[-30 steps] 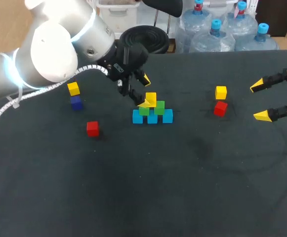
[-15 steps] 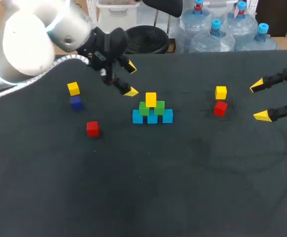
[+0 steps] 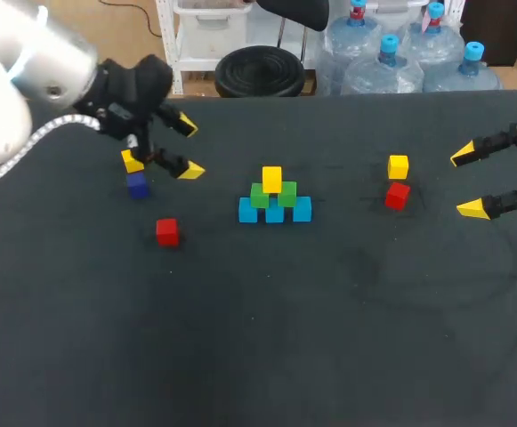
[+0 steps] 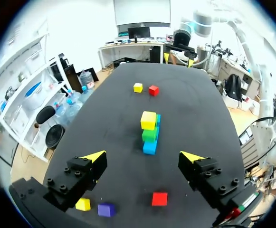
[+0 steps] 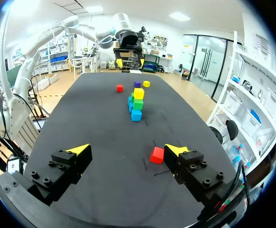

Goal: Place the blue cubes, place green cubes on the blue cubes, place the yellow cubes on the green cubes, then place the red cubes on the yellow cubes, and place purple cube on the red cubes.

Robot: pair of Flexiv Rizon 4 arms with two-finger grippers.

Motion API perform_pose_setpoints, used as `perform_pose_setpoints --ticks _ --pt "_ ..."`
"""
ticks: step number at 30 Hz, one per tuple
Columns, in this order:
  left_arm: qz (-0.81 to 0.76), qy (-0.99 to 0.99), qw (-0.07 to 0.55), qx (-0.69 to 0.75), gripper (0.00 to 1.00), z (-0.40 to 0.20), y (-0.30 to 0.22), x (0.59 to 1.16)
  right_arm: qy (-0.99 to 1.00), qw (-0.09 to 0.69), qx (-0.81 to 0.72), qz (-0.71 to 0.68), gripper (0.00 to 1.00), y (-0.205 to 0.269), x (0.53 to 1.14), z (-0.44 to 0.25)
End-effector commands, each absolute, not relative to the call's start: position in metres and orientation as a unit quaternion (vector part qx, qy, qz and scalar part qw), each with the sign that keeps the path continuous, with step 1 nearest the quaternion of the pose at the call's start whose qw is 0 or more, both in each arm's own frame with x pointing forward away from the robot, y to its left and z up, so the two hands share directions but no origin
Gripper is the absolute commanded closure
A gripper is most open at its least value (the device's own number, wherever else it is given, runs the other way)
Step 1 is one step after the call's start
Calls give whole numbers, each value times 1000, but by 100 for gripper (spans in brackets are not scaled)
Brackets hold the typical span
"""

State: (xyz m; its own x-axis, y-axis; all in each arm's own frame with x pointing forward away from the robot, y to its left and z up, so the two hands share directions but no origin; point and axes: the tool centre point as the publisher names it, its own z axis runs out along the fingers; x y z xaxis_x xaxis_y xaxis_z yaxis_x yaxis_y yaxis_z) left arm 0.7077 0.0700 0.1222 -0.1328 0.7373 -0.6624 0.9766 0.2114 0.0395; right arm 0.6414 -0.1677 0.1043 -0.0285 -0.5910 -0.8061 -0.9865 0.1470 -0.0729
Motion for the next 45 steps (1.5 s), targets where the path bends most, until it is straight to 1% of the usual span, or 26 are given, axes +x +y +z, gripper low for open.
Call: perform_pose_setpoints --ticks 1,9,15,34,45 --pt "-201 726 328 570 0 130 98 690 663 365 -594 271 0 -167 642 104" --pt "-190 746 358 528 0 143 135 674 663 365 -594 271 0 -167 642 104" --pt "-189 752 372 511 0 149 152 661 663 365 -594 271 0 -167 642 104" --pt "-193 751 376 507 0 151 157 655 663 365 -594 271 0 -167 642 104" --pt "-193 751 376 507 0 151 157 655 638 378 -629 233 0 -185 709 99"
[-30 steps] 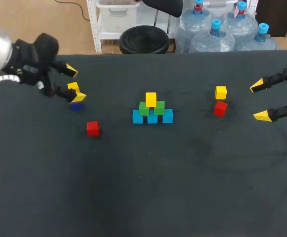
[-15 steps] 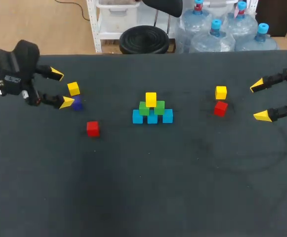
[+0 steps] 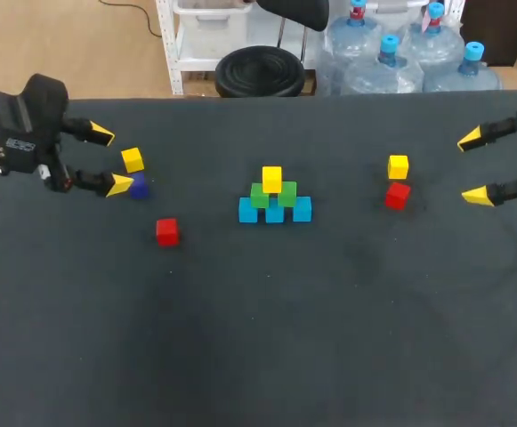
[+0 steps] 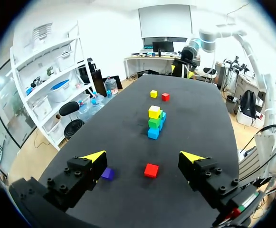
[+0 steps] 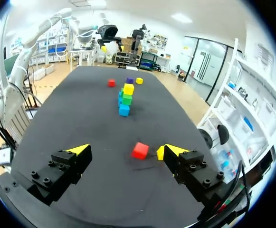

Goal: Place the blue cubes, place green cubes on the blue cubes, place the yellow cubes on the green cubes, then place the red cubes on the yellow cubes, and place purple cube on the red cubes.

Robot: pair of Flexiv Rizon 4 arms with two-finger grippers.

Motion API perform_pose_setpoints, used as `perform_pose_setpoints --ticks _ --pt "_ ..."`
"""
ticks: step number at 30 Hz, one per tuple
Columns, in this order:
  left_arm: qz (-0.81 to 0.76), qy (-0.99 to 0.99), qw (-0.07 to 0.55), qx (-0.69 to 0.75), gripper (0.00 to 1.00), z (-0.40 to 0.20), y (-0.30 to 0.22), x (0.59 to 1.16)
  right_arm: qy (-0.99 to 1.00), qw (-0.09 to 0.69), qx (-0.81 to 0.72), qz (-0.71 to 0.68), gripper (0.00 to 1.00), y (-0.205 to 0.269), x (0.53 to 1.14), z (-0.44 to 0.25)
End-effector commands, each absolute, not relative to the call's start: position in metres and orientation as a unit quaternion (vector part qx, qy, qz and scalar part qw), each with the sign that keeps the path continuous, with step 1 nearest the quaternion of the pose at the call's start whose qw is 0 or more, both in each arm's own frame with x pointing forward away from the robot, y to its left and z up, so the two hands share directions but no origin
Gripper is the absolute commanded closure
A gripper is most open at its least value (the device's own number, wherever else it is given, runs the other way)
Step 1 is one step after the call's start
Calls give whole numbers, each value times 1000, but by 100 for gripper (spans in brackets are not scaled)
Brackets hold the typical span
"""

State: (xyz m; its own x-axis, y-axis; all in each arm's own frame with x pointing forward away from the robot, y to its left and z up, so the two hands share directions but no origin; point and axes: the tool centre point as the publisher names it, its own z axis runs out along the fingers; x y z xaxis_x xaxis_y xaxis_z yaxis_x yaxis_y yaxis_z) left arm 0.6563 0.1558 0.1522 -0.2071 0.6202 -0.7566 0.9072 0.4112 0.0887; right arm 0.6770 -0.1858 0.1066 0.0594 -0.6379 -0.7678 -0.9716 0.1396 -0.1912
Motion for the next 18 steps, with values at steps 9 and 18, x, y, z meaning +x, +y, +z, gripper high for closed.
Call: perform_pose_setpoints --ticks 9,18 --pt "-193 751 376 507 0 151 157 655 630 375 -641 227 0 -174 756 72" --pt "-193 751 376 507 0 151 157 655 649 385 -621 214 0 -156 791 42"
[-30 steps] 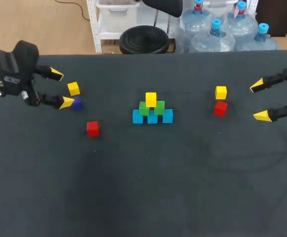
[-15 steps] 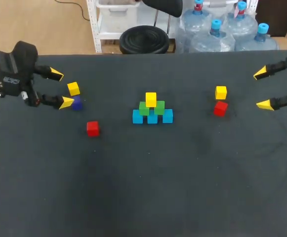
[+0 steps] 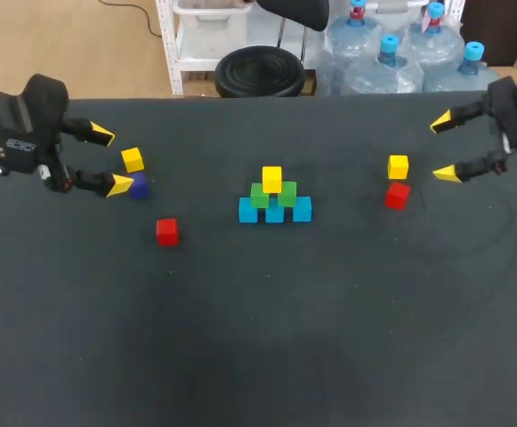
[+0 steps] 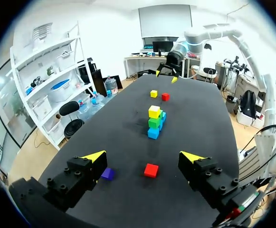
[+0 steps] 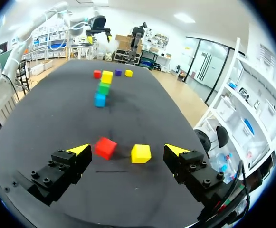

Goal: Place the blue cubes, place green cubes on the blue cubes, place the yellow cubes on the green cubes, then place the red cubes on the yellow cubes, and place purple cube on the red cubes.

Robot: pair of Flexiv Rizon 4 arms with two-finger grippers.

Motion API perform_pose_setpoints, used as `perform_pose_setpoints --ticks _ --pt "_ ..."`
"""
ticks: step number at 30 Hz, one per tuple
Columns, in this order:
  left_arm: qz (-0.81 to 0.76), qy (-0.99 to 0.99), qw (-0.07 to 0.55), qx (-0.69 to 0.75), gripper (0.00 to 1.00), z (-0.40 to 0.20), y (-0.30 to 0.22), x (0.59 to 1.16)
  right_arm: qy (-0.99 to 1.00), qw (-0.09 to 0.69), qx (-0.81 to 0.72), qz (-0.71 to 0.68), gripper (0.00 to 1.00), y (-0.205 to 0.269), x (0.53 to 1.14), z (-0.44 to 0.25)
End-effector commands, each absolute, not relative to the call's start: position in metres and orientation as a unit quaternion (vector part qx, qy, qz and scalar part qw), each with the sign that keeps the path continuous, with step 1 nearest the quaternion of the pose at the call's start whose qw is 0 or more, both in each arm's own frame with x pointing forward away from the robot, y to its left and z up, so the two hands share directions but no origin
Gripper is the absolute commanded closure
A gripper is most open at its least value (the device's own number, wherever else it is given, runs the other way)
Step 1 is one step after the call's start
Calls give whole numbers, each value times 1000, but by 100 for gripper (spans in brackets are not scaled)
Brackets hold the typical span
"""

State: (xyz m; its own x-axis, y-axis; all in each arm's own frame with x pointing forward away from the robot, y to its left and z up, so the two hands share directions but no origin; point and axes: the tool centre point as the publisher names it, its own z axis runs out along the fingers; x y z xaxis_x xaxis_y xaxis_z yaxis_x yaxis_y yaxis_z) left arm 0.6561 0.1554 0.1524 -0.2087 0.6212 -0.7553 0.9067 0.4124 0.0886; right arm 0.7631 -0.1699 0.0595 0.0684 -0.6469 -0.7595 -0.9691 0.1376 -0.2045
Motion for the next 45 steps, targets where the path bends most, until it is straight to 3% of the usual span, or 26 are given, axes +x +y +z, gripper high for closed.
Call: perform_pose_setpoints --ticks 1,25,29,38,41,42,45 --pt "-193 751 376 507 0 151 157 655 651 387 -619 209 0 -154 794 40" --pt "-193 751 376 507 0 151 157 655 665 394 -594 221 0 -149 806 7" --pt "-193 751 376 507 0 151 157 655 663 393 -596 226 10 -147 808 2" --pt "-193 751 376 507 0 151 157 655 657 385 -600 246 11 -144 808 -10" --pt "-193 751 376 507 0 151 157 655 655 385 -601 248 37 -144 810 -12" --pt "-193 751 376 507 0 151 157 655 654 384 -602 249 37 -144 811 -12" --pt "-193 751 376 507 0 151 157 655 653 384 -603 250 26 -144 812 -12"
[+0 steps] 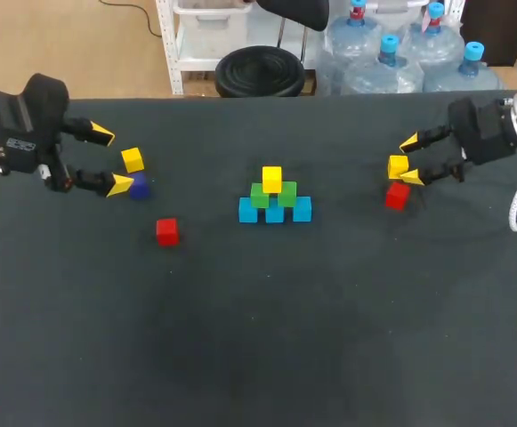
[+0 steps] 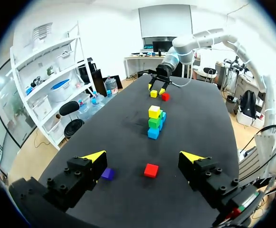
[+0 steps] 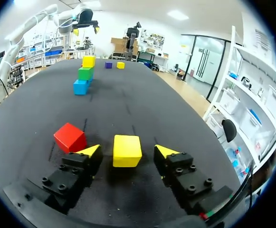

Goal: Place the blue cubes, place green cubes on the blue cubes, place the yellow cubes on the green cubes, then place the red cubes on the yellow cubes, and place purple cube on the red cubes.

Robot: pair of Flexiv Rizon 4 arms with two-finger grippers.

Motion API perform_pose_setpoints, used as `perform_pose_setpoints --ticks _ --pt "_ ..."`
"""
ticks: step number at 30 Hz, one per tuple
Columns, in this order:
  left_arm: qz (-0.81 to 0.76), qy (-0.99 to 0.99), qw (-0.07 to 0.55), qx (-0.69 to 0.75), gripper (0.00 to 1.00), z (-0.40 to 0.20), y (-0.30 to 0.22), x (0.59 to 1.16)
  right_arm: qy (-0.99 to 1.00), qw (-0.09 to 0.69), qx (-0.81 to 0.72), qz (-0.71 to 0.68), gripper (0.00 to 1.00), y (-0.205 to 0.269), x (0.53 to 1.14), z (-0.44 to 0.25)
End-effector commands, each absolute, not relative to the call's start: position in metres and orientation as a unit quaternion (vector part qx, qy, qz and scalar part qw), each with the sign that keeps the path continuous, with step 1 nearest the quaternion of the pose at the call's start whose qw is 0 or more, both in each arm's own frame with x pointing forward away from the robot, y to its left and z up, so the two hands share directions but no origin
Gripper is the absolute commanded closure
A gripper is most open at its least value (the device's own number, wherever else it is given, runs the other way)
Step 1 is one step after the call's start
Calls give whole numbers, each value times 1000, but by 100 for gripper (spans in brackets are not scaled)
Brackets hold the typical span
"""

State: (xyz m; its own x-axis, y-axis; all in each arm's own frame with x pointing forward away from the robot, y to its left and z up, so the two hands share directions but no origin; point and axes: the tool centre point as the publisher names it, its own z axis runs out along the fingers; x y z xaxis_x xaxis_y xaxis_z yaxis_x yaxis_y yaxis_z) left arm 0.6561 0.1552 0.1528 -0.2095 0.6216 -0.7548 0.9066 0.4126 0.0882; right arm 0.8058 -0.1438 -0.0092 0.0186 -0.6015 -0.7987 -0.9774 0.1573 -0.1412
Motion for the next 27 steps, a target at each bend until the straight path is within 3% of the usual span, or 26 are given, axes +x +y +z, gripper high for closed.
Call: perform_pose_setpoints --ticks 1,5,9,15,27 --pt "-193 751 376 507 0 151 157 655 653 384 -603 250 26 -143 812 -12" --pt "-193 751 376 507 0 151 157 655 651 382 -605 253 31 -142 813 -12" --pt "-193 751 376 507 0 151 157 655 650 382 -606 255 66 -141 813 -13" --pt "-193 751 376 507 0 151 157 655 650 380 -607 256 100 -142 809 -11" --pt "-193 751 376 507 0 151 157 655 665 372 -600 244 100 -143 798 8"
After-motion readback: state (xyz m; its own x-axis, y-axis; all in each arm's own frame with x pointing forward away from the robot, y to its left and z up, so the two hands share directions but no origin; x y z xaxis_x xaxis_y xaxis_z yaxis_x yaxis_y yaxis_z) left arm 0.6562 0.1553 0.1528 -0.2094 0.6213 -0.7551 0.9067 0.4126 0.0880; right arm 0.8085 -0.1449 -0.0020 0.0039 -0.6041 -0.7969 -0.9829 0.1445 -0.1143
